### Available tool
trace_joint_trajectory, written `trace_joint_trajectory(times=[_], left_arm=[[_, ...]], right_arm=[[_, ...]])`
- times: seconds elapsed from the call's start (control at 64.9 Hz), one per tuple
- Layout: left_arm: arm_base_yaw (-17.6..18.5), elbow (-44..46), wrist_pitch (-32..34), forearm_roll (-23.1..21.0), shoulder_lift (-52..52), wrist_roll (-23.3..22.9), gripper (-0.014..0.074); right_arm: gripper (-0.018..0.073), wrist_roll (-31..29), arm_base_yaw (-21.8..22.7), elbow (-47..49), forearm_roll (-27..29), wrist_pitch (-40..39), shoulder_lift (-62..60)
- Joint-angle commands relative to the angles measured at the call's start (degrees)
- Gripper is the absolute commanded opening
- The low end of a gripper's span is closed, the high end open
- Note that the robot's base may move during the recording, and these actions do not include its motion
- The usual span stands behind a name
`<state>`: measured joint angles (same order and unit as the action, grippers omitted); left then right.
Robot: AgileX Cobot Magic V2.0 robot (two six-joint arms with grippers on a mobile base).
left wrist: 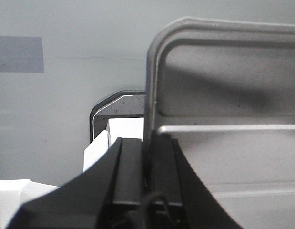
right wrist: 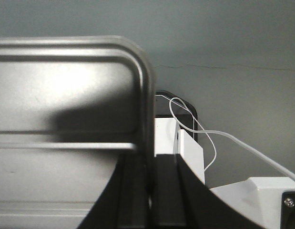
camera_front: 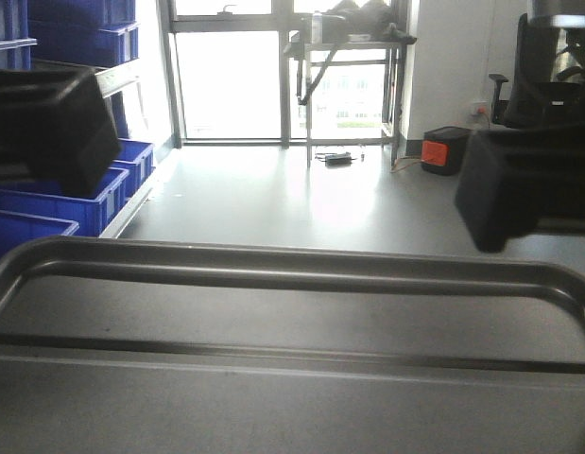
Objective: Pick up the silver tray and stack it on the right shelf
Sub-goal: 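Hold the tray in both grippers while the base turns and drives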
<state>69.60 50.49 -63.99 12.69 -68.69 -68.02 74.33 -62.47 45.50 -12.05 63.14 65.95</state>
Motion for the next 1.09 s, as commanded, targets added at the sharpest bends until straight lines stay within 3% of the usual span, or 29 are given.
trace_joint_trajectory(times=[0.0, 1.078], left_arm=[[0.09, 1.16, -12.66, 3.01, 1.43, 0.0, -0.01], [0.09, 1.16, -12.66, 3.01, 1.43, 0.0, -0.01]], right_arm=[[0.0059, 0.08, 0.09, 1.2, -3.26, 11.05, -1.34], [0.0059, 0.08, 0.09, 1.2, -3.26, 11.0, -1.34]])
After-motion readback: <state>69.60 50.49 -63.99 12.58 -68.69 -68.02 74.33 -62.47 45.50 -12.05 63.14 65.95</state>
